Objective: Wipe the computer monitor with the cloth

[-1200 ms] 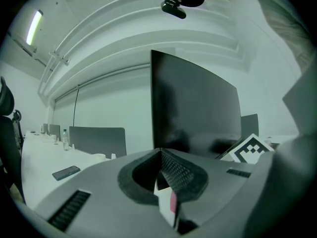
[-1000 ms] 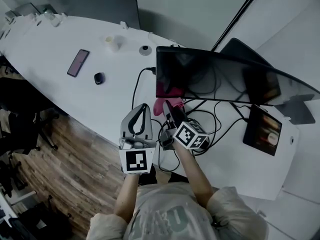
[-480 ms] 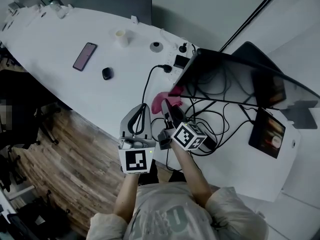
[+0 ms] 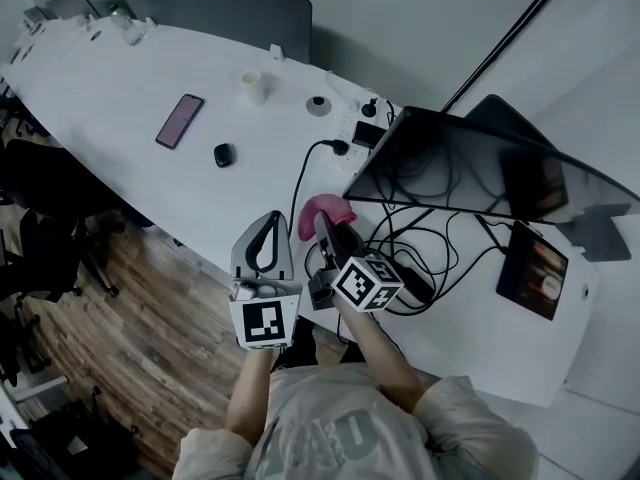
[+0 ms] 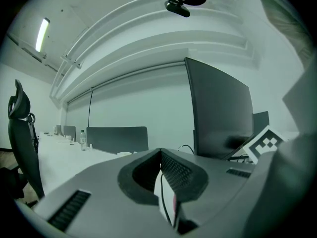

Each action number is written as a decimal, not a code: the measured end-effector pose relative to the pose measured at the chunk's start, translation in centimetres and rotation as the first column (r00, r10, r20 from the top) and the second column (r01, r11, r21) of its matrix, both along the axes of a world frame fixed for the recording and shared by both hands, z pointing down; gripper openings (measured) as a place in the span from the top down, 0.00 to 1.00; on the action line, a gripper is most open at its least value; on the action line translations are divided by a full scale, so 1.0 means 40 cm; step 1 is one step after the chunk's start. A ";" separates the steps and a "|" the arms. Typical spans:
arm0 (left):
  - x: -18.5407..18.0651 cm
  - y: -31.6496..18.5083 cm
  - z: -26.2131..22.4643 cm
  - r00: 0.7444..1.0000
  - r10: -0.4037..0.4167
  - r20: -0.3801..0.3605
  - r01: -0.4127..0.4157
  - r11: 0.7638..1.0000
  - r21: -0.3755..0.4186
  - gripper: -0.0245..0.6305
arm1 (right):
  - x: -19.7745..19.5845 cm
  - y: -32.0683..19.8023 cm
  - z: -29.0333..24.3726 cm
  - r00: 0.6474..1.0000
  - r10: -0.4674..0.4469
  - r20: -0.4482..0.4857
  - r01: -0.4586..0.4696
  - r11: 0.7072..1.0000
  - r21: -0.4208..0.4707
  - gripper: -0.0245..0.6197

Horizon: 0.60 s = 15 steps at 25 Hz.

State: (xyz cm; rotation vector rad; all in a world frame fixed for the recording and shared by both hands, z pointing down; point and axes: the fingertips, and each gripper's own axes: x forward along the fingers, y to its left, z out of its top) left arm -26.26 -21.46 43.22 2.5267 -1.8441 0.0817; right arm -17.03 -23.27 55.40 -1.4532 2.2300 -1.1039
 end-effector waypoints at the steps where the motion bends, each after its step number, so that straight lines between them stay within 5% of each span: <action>1: -0.006 0.000 -0.005 1.000 -0.004 0.003 0.004 1.000 0.004 0.94 | 0.007 -0.010 -0.017 1.000 0.025 -0.007 -0.025 1.000 0.014 0.88; 15: -0.029 0.024 -0.047 1.000 -0.026 0.014 0.025 0.999 0.045 0.94 | 0.059 -0.040 -0.062 0.978 0.201 -0.060 -0.198 0.979 0.054 0.88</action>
